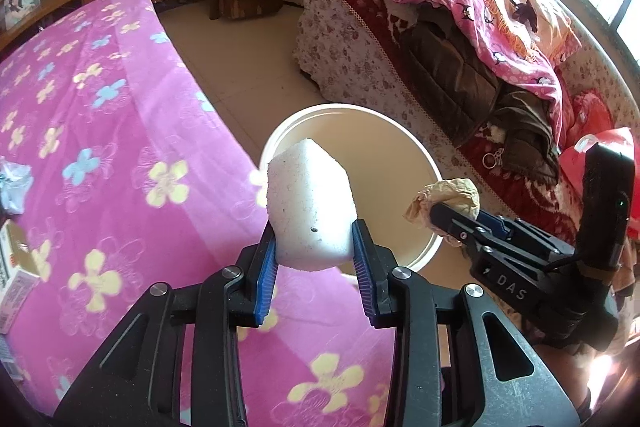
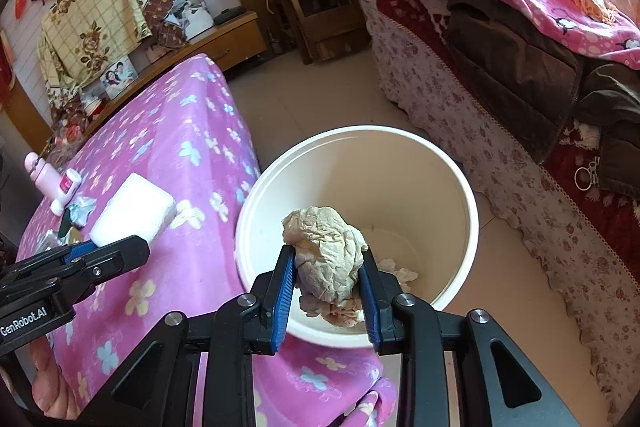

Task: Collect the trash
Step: 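Open both grippers to drop the foam block and tissue into the bucket, then move both tools back over the table toward the remaining trash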

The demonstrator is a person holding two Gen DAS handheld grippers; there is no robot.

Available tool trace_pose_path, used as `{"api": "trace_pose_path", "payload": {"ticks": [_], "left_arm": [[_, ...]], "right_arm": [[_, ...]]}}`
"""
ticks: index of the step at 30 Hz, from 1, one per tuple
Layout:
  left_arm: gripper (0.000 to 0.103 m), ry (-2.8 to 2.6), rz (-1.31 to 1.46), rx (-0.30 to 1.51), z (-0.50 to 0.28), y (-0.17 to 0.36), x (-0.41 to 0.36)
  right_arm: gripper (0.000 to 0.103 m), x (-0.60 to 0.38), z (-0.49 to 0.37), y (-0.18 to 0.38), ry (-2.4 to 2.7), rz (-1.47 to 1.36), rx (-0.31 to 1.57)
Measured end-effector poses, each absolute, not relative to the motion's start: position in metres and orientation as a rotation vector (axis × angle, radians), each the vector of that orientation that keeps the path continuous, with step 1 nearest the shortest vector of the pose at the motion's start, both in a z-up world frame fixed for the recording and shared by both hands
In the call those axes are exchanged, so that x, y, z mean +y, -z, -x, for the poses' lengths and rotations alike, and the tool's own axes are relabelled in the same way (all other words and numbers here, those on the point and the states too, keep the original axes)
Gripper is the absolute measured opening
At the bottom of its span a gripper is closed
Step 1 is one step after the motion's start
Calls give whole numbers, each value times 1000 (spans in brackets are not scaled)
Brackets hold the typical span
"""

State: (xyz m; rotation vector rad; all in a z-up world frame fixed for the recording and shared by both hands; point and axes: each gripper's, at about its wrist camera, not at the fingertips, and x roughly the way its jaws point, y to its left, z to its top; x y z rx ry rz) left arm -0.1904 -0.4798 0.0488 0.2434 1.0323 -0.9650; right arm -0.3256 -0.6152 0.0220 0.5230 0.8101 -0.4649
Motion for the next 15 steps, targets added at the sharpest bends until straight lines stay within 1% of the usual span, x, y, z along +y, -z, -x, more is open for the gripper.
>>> {"api": "trace_pose_path", "payload": {"ticks": [1,2,6,15], "left_arm": [[37,974,-229,1036,189,-48,-481],[37,984,-217,1042,188,-47,-482],[47,1016,-195,1071,188,-42,-484],[47,948,-218,1045,187,-46,-467]], "right_arm": [[48,-617,326,-22,475,-521,805],[52,-619,326,-21,486,-517,798],[52,-620,326,-20,502,-511,802],[52,-610,326,-16,459,-543,821]]}}
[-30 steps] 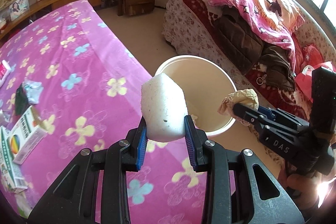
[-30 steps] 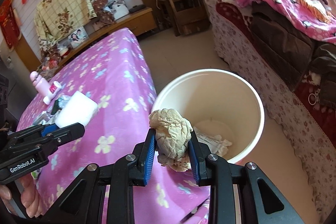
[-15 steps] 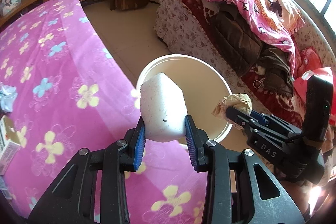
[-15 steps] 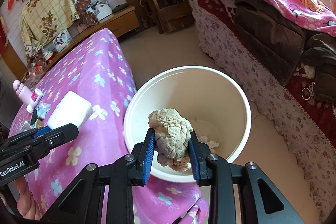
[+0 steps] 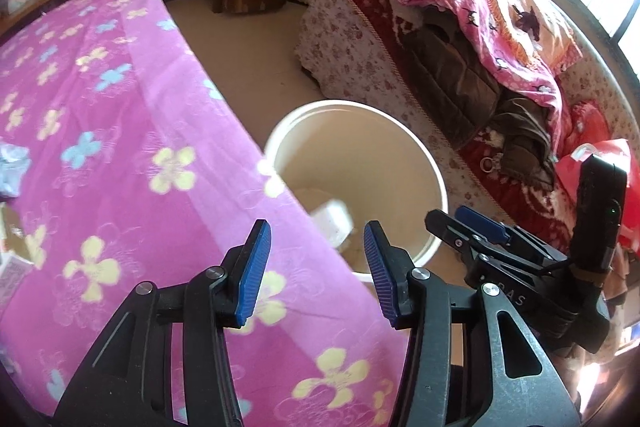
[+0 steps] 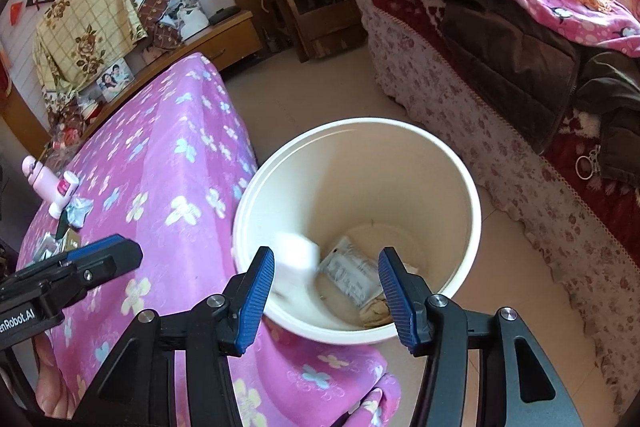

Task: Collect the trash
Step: 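Move both tools back over the table toward the remaining trash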

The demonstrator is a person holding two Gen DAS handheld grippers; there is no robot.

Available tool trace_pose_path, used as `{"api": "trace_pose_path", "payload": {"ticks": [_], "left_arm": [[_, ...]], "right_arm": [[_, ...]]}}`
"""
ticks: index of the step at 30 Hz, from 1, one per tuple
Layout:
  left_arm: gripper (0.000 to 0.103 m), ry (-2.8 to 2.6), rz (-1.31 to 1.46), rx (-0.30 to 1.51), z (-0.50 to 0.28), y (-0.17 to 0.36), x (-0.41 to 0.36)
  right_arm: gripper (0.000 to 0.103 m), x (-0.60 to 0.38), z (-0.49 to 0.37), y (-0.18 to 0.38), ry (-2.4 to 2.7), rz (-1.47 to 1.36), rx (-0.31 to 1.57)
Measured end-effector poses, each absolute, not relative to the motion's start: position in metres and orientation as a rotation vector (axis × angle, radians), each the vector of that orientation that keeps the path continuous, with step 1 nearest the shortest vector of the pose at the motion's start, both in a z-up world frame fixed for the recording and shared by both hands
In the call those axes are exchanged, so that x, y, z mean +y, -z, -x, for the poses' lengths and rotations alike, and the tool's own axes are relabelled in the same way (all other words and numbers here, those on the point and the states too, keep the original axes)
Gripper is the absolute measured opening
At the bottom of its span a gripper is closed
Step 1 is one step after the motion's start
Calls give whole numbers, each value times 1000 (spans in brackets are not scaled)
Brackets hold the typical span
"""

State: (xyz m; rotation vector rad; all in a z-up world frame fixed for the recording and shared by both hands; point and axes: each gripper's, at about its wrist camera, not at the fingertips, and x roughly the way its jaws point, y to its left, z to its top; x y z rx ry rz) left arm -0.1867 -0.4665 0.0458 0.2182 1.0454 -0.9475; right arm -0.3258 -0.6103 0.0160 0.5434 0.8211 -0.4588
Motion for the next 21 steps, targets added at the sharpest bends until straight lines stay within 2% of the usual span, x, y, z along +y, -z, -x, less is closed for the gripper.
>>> {"api": "trace_pose_path", "payload": {"ticks": [15,21], "left_arm": [[47,822,-215,974,184,-62,-408],[47,757,-207,941,184,-70,-371]], "right_arm": [[52,-558,311,-46,397,-476,799],[57,-524,298,-56,343,-431,799]]}}
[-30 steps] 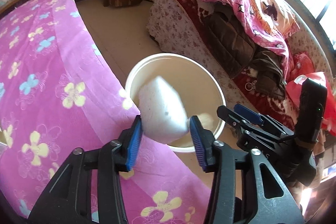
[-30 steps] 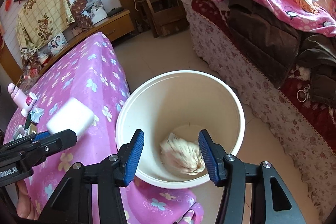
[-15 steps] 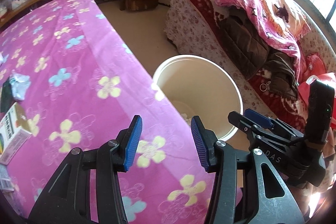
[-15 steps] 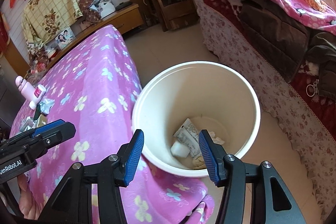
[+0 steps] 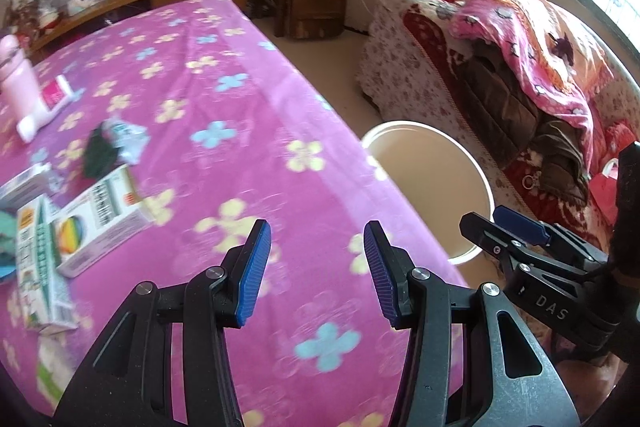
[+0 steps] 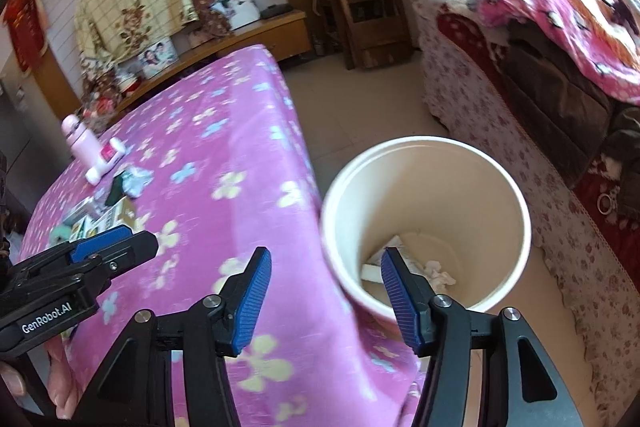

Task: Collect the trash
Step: 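Move both tools back over the table toward the remaining trash, then grasp the green-printed tissue packet with the left gripper while the right grasps the dark green wrapper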

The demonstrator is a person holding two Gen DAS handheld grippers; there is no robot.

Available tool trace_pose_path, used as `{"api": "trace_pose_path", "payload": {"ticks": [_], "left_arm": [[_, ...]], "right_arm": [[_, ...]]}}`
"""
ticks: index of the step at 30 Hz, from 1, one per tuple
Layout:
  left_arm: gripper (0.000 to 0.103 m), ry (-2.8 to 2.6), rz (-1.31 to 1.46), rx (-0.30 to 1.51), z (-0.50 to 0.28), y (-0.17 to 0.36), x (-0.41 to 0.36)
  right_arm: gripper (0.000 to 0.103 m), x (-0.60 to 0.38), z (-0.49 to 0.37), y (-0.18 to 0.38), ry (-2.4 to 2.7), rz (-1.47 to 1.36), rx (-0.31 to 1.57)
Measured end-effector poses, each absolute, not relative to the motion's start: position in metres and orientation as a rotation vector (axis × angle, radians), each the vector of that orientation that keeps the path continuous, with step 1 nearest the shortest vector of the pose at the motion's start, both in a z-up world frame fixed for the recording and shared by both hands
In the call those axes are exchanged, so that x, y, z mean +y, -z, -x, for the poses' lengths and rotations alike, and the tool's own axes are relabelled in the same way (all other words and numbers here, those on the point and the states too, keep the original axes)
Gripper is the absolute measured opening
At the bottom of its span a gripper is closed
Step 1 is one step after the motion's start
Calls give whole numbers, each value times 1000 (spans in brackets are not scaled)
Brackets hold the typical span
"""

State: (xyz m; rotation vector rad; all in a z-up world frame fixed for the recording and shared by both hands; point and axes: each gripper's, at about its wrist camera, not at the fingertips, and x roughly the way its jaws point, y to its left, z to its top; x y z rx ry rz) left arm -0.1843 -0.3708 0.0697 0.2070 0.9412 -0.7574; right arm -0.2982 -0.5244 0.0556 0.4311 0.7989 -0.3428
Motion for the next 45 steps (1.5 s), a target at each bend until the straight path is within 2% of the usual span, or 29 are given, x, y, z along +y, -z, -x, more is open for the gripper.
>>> {"api": "trace_pose_path", "payload": {"ticks": [16,20,24,31,39,42,45], "left_arm": [[47,649,-102,1001,181,-71,-223],[47,625,-96,1016,181,-68,-183],[47,591,-113,1037,182,-56,-147],[47,557,-125,1067,175,-34,-119],[47,573,-215,1023,169,-29,-136],[57,597,-248,1014,169,-27,-142],[58,588,-268,1002,166,-25,-143]], "right_arm": [[59,-412,253,-59,120,-361,846],[64,-391,244,-59,73,-349,855],[64,-370,236,-57,33,-326,874],[64,-349,225,-53,-7,-307,902],[65,-343,218,-49,-19,-300,926],[65,-343,217,-47,-18,-297,933],[65,-343,216,-47,-18,-298,936]]}}
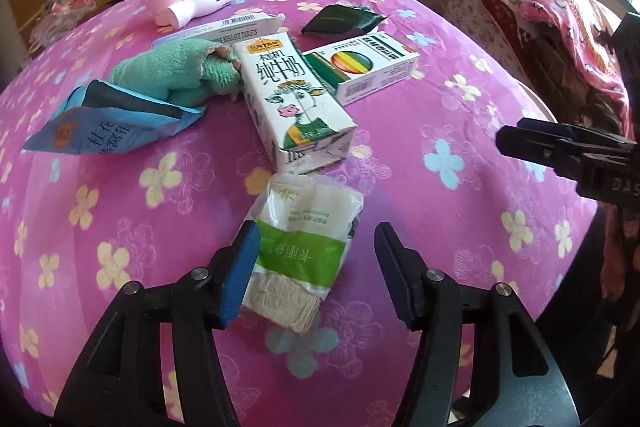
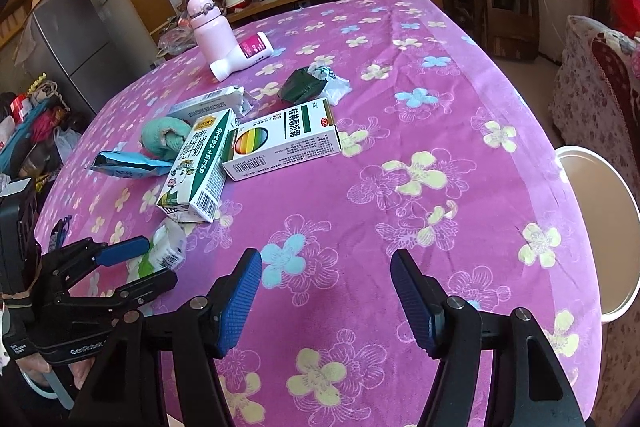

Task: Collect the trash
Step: 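Grasp the green-printed tissue packet with the left gripper while the right grasps the dark green wrapper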

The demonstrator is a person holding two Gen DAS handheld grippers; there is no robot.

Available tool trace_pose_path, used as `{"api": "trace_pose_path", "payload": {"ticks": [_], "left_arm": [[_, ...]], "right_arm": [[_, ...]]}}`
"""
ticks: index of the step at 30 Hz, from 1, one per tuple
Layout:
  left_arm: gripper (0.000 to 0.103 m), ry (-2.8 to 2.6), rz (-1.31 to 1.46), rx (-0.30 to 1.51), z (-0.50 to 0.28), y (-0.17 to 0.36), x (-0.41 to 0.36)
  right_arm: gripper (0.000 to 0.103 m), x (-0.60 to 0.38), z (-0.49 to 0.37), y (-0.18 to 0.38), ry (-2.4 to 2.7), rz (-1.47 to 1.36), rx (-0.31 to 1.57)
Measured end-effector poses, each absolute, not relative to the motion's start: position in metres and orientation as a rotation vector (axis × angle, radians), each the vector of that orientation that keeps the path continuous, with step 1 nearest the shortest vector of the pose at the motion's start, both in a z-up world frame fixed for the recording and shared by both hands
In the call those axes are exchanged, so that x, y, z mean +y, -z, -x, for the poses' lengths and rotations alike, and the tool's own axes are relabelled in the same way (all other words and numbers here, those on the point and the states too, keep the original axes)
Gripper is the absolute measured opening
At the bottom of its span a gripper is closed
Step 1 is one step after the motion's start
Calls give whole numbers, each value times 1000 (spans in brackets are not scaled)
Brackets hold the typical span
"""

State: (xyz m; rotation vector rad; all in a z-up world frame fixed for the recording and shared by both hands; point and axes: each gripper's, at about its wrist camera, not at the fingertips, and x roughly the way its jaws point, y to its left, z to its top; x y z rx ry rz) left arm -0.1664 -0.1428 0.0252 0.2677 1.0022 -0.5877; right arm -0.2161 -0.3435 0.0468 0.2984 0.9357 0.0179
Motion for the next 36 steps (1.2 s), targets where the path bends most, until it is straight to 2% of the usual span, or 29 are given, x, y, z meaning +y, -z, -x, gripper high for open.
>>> {"api": "trace_pose_path", "payload": {"ticks": [12,14,15,16,21,36], "left_arm": [[57,554,-191,1047,148,-18,-123],[46,568,-126,1065,145,-19,-117],[35,563,-97,1076,142,-20,-114],[30,558,-84,1084,141,-20,-112],[22,549,-15,1107,138,-22,-102],[21,555,27,1087,140,-30,-102]], "right_arm": [[65,-340,207,-43,-32,-303,944],[65,-339,203,-42,-33,-298,949],[65,-339,200,-42,-33,-297,949],[65,-338,198,-42,-32,-296,949],[65,-337,184,-44,-44,-294,947],[63,-323,68,-69,-78,-135,906]]}}
